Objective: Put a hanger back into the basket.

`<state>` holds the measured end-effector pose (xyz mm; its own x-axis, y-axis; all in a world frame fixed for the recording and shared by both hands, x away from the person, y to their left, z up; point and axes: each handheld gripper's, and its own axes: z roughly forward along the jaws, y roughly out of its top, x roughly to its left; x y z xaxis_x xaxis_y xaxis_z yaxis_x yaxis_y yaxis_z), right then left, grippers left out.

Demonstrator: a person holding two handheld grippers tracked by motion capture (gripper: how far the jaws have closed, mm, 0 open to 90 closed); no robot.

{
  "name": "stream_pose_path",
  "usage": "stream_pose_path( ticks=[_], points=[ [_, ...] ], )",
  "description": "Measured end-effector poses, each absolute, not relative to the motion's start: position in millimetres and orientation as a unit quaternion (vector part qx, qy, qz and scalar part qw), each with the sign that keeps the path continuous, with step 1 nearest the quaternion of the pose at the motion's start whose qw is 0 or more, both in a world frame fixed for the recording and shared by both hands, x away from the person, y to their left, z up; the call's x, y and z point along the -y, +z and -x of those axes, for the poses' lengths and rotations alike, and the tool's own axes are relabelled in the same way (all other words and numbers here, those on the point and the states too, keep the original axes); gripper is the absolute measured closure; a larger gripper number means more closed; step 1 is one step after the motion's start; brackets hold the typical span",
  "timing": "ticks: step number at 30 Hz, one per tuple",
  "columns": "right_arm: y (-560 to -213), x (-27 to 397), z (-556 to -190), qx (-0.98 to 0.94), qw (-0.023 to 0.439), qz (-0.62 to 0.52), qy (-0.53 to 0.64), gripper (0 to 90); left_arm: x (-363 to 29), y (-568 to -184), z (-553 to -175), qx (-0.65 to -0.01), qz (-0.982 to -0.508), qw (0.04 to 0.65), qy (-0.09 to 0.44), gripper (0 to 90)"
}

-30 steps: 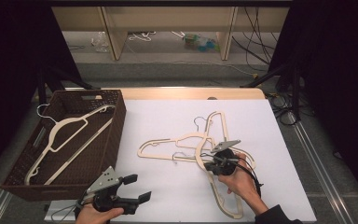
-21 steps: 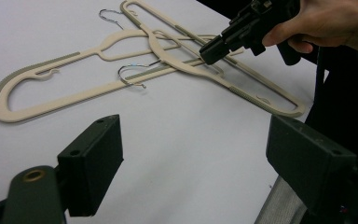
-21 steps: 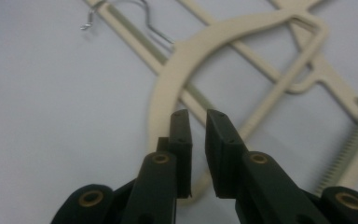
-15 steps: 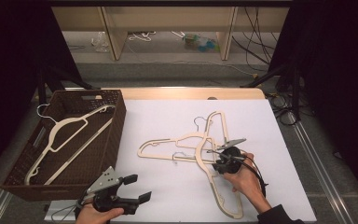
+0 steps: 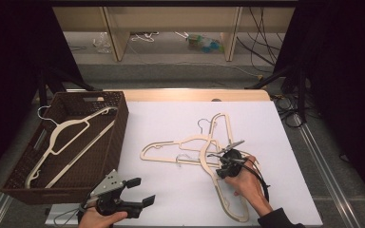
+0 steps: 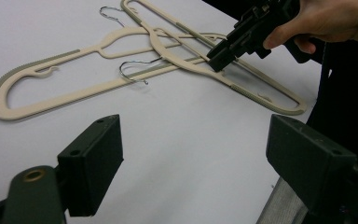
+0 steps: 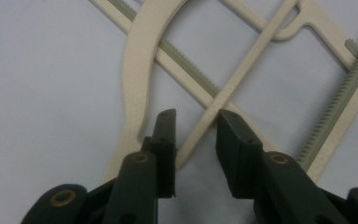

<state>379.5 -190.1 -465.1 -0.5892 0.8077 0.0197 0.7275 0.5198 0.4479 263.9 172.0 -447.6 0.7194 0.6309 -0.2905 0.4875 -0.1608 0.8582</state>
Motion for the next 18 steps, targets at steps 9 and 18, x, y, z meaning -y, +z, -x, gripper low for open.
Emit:
stream_pose_path(
  ticks=[9, 18],
  points=[
    [-460, 208, -382, -0.861, 0.084, -0.457, 0.207, 80.1, -173, -447, -264, -0.368, -0.757, 0.536, 0.067, 18.8],
    [-462, 223, -385, -0.848, 0.070, -0.485, 0.201, 76.4, -172, -449, -265, -0.371, -0.757, 0.534, 0.063, 18.9]
  ],
)
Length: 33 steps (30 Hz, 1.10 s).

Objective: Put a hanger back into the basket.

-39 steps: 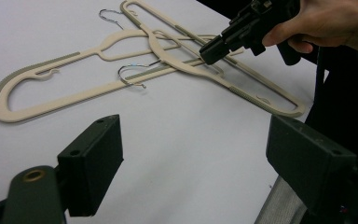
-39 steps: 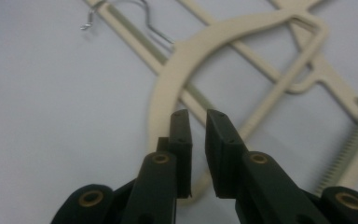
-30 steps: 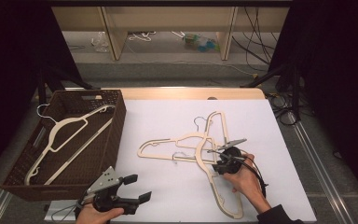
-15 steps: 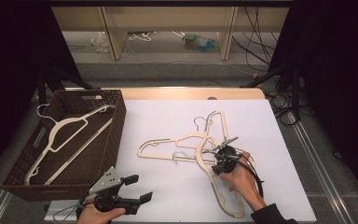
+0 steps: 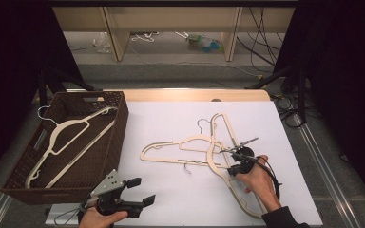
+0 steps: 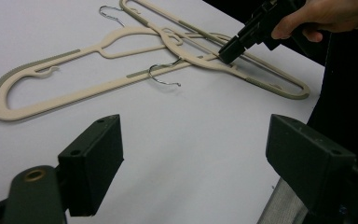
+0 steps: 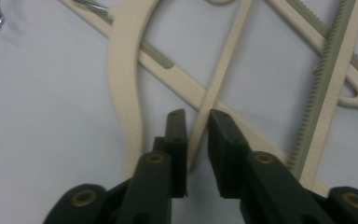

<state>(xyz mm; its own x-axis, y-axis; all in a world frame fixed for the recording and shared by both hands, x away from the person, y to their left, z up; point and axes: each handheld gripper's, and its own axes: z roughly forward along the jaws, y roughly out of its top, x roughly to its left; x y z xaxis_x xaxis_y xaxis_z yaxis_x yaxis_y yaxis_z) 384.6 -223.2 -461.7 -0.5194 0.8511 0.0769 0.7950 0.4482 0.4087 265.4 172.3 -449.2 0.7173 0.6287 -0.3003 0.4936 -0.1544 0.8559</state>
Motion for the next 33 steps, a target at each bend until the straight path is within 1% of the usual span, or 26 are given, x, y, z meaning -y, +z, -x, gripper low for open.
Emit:
stream_pose_path(
  ticks=[2, 3, 4, 5, 10, 12, 13, 14, 16, 18, 21, 27, 33],
  points=[
    [-461, 217, -386, -0.852, 0.071, -0.485, 0.183, 73.6, -171, -450, -265, -0.373, -0.757, 0.533, 0.063, 19.0],
    [-461, 214, -386, -0.852, 0.074, -0.486, 0.177, 74.0, -171, -450, -266, -0.368, -0.758, 0.534, 0.065, 19.0],
    [-461, 214, -387, -0.859, 0.083, -0.474, 0.174, 75.0, -171, -450, -266, -0.364, -0.760, 0.535, 0.066, 19.1],
    [-461, 214, -387, -0.859, 0.082, -0.475, 0.170, 75.6, -171, -450, -265, -0.373, -0.756, 0.534, 0.064, 19.2],
    [-460, 216, -388, -0.860, 0.076, -0.474, 0.174, 78.8, -173, -449, -265, -0.374, -0.754, 0.535, 0.066, 19.7],
    [-459, 221, -389, -0.857, 0.067, -0.480, 0.177, 81.8, -174, -449, -266, -0.368, -0.756, 0.538, 0.066, 19.7],
    [-460, 224, -389, -0.856, 0.072, -0.479, 0.181, 83.7, -174, -449, -266, -0.367, -0.757, 0.536, 0.067, 19.7],
    [-458, 226, -388, -0.852, 0.063, -0.490, 0.174, 85.1, -174, -449, -266, -0.370, -0.756, 0.536, 0.066, 19.7],
    [-459, 234, -389, -0.856, 0.064, -0.480, 0.180, 85.3, -173, -449, -266, -0.372, -0.755, 0.536, 0.064, 19.7],
    [-458, 236, -389, -0.852, 0.055, -0.488, 0.184, 85.3, -173, -449, -266, -0.373, -0.755, 0.536, 0.062, 19.7],
    [-456, 240, -390, -0.856, 0.060, -0.477, 0.188, 85.4, -172, -449, -266, -0.371, -0.755, 0.538, 0.061, 19.7],
    [-451, 248, -389, -0.854, 0.030, -0.471, 0.217, 85.4, -172, -450, -268, -0.374, -0.756, 0.533, 0.063, 19.9],
    [-444, 253, -387, -0.850, -0.002, -0.459, 0.260, 85.5, -165, -453, -275, -0.355, -0.774, 0.517, 0.085, 21.2]
  ],
)
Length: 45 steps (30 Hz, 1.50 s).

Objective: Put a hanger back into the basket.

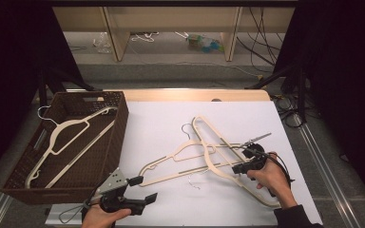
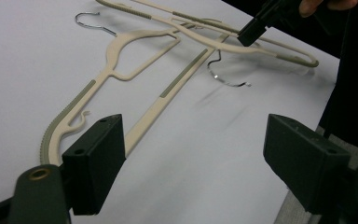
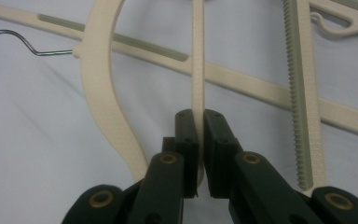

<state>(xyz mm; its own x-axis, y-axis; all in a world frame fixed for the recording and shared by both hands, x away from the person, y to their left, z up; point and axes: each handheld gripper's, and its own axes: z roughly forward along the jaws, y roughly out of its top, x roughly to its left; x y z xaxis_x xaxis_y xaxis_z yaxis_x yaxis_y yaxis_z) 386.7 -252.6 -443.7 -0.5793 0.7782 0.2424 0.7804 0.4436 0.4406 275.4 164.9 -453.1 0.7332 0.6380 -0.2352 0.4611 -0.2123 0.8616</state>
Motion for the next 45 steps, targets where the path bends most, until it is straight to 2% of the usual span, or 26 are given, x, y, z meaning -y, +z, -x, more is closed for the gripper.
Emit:
stream_pose_path(
  ticks=[6, 16, 24, 29, 40, 45],
  points=[
    [-439, 253, -380, 0.853, 0.032, 0.435, -0.287, 85.5, -155, -456, -288, -0.351, -0.782, 0.504, 0.112, 22.6],
    [-437, 230, -368, 0.870, 0.074, 0.380, -0.307, 85.5, -122, -467, -304, -0.287, -0.819, 0.473, 0.153, 25.0],
    [-437, 210, -360, 0.884, 0.100, 0.343, -0.301, 85.5, -113, -464, -304, -0.247, -0.825, 0.472, 0.191, 27.4],
    [-439, 203, -358, 0.890, 0.122, 0.325, -0.294, 85.5, -108, -464, -301, -0.221, -0.834, 0.465, 0.200, 28.0],
    [-441, 191, -354, 0.896, 0.138, 0.301, -0.297, 85.5, -100, -465, -296, -0.175, -0.850, 0.448, 0.214, 29.5],
    [-443, 189, -353, 0.898, 0.151, 0.294, -0.291, 85.4, -96, -463, -292, -0.129, -0.859, 0.441, 0.224, 30.0]
  ],
)
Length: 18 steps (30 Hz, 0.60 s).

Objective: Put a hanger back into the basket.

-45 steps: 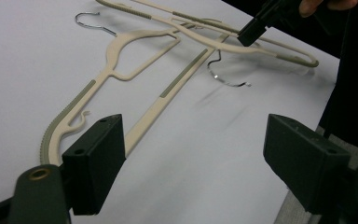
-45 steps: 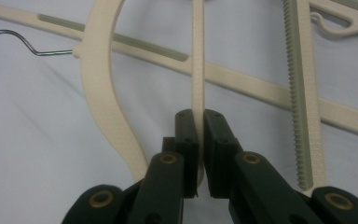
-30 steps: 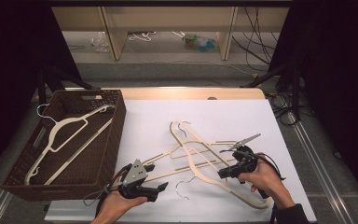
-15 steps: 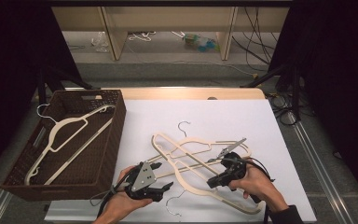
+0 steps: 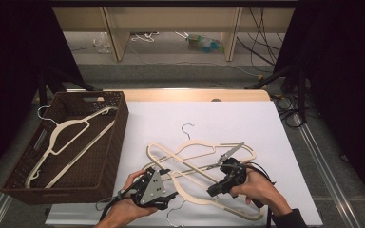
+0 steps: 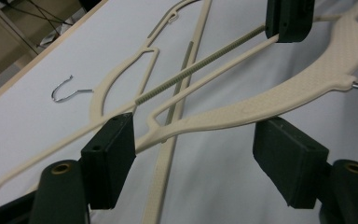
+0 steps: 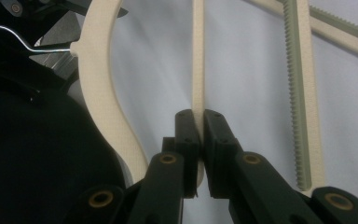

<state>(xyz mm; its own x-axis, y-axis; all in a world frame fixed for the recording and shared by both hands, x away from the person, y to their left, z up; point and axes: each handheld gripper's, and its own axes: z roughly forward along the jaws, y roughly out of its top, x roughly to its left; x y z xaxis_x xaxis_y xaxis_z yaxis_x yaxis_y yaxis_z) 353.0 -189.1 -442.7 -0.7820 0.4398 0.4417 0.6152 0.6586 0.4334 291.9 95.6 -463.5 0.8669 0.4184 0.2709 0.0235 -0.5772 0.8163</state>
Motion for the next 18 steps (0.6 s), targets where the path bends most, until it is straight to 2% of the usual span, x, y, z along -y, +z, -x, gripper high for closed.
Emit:
stream_pose_path(
  ticks=[5, 9, 18],
  points=[
    [-443.9, 186.1, -353.0, 0.901, 0.164, 0.284, -0.285, 85.4, -90.9, -463.4, -289.8, -0.093, -0.866, 0.438, 0.224, 31.5],
    [-445.1, 184.5, -353.7, 0.902, 0.167, 0.281, -0.281, 85.4, -90.1, -463.3, -289.8, -0.073, -0.866, 0.444, 0.217, 38.0],
    [-445.4, 183.2, -356.9, 0.906, 0.167, 0.270, -0.280, 85.0, -89.9, -458.5, -291.2, -0.015, -0.870, 0.449, 0.202, 63.6]
  ],
)
